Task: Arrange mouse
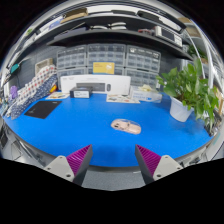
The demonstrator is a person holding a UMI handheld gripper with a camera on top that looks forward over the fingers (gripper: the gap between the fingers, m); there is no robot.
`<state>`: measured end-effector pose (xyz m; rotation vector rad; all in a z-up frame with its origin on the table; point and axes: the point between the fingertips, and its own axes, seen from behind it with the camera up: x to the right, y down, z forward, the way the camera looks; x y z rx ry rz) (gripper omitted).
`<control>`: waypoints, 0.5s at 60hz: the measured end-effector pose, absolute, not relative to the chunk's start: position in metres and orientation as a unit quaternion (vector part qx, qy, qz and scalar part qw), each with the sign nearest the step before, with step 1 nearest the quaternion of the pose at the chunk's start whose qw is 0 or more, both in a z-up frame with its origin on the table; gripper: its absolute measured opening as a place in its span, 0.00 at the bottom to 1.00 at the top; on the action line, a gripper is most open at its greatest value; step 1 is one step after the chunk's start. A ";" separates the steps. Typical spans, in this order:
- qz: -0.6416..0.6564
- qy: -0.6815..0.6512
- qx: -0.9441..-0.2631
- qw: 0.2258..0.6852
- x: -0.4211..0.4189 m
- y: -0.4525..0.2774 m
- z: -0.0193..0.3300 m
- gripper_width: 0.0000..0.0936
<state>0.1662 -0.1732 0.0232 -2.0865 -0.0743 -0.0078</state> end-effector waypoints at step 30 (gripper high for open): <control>0.009 -0.005 -0.882 0.472 0.244 -0.028 -0.015 0.93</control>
